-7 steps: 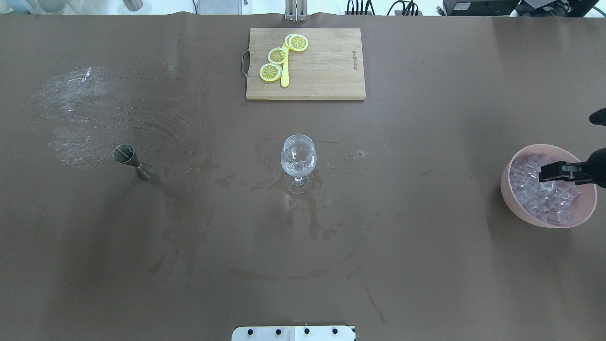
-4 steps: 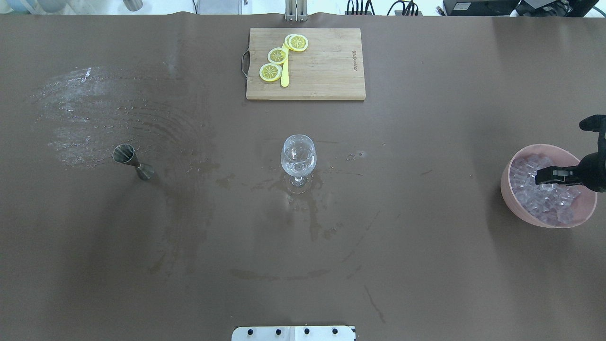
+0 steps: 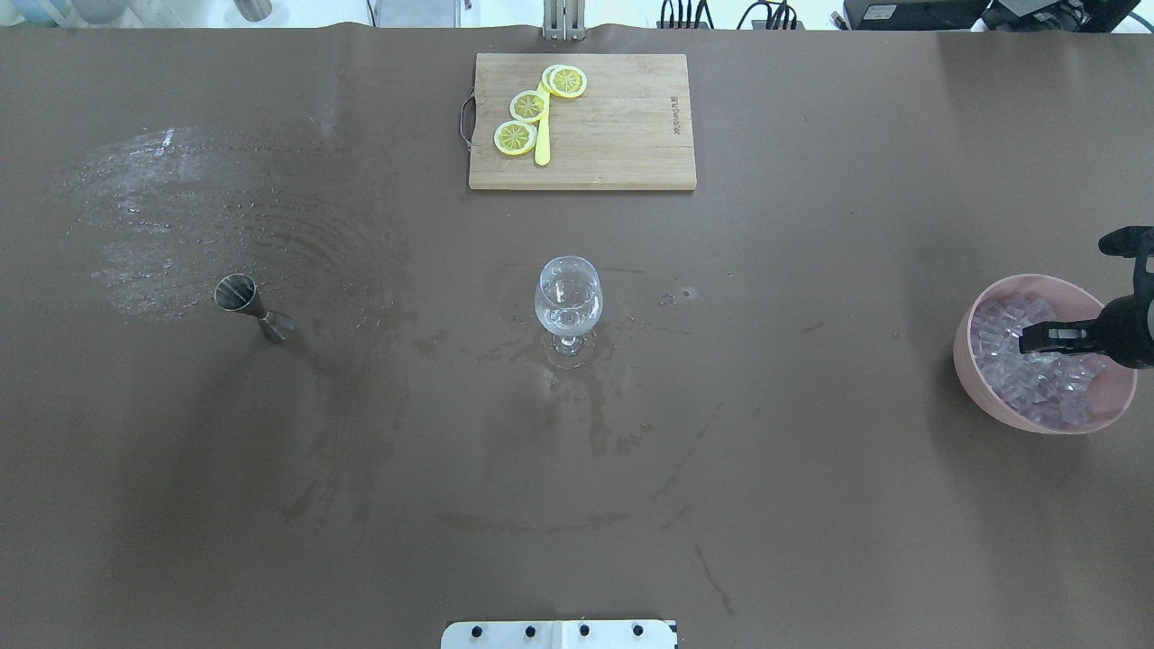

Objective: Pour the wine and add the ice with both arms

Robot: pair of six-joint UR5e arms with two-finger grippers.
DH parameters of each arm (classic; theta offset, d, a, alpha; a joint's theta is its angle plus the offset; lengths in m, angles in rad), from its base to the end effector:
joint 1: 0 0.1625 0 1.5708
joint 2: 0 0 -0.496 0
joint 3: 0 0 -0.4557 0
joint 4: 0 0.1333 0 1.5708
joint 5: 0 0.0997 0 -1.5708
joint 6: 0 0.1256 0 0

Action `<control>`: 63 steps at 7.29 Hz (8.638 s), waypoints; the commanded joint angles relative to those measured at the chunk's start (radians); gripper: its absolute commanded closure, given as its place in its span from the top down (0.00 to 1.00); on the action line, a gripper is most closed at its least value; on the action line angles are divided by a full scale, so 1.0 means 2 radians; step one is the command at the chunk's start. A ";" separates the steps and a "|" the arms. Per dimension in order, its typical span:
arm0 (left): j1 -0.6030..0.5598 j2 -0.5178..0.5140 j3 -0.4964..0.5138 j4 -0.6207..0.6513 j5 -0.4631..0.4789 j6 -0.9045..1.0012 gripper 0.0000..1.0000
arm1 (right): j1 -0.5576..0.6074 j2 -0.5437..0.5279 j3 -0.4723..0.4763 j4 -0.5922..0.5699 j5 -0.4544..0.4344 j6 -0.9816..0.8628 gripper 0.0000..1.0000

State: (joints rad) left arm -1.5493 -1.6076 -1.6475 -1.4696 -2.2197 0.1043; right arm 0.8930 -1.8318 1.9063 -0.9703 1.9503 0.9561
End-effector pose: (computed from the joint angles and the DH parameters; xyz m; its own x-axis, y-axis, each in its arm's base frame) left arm -0.0451 -0.5730 0.7054 0.7898 0.1285 -0.5997 -0.1043 0.9917 0.0752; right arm -0.2316 -0.4261 0.6366 0.7335 0.0569 0.6773 -0.1902 0.9739 0.1241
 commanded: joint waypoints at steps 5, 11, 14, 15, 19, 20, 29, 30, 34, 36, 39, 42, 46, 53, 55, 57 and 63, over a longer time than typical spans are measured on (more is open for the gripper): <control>0.000 0.000 0.000 0.000 0.000 0.000 0.98 | -0.006 -0.001 0.000 0.000 0.002 -0.001 0.00; 0.000 0.000 0.003 0.000 0.000 0.000 0.98 | 0.013 0.109 0.088 -0.019 0.033 0.007 0.00; 0.000 0.005 0.000 0.000 -0.001 0.000 0.98 | -0.041 0.257 0.091 -0.163 0.020 0.077 0.00; 0.000 0.005 0.000 0.000 -0.001 0.000 0.98 | -0.068 0.286 0.091 -0.176 0.003 0.113 0.00; 0.000 0.005 0.000 0.000 -0.001 0.000 0.98 | -0.145 0.416 0.088 -0.339 -0.083 0.170 0.00; 0.000 0.006 -0.001 0.000 -0.001 0.000 0.98 | -0.153 0.433 0.084 -0.356 -0.095 0.176 0.00; 0.000 0.006 0.002 0.000 -0.001 0.000 0.98 | -0.206 0.559 -0.020 -0.451 -0.161 0.206 0.00; 0.000 0.008 0.002 0.000 -0.001 0.000 0.98 | -0.207 0.562 -0.021 -0.451 -0.162 0.206 0.00; 0.001 0.008 0.002 0.000 -0.001 0.000 0.98 | -0.207 0.567 -0.023 -0.449 -0.163 0.198 0.00; 0.001 0.008 0.002 0.000 -0.001 0.000 0.98 | -0.207 0.567 -0.023 -0.448 -0.181 0.199 0.13; 0.001 0.008 0.001 -0.002 -0.001 0.000 0.98 | -0.207 0.565 -0.024 -0.428 -0.181 0.203 0.73; 0.001 0.008 0.002 -0.002 -0.001 0.000 0.98 | -0.207 0.565 -0.025 -0.425 -0.181 0.199 0.85; 0.001 0.009 0.002 -0.002 -0.001 -0.001 0.98 | -0.206 0.563 -0.024 -0.426 -0.177 0.197 0.99; -0.001 0.038 -0.015 -0.002 -0.071 -0.004 0.98 | -0.010 0.438 -0.020 -0.426 0.028 -0.007 1.00; -0.001 0.039 -0.015 -0.002 -0.070 -0.003 0.98 | 0.074 0.372 -0.021 -0.427 0.099 -0.151 1.00; -0.001 0.039 -0.015 -0.002 -0.070 -0.004 0.98 | 0.126 0.298 -0.020 -0.423 0.103 -0.276 1.00; 0.000 0.039 -0.015 -0.002 -0.070 -0.002 0.98 | 0.228 0.029 -0.014 -0.238 0.119 -0.435 1.00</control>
State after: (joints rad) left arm -1.5496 -1.5300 -1.6780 -1.4742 -2.3593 0.0991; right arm 1.3133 -1.6770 1.8764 -1.5310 2.1704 0.0954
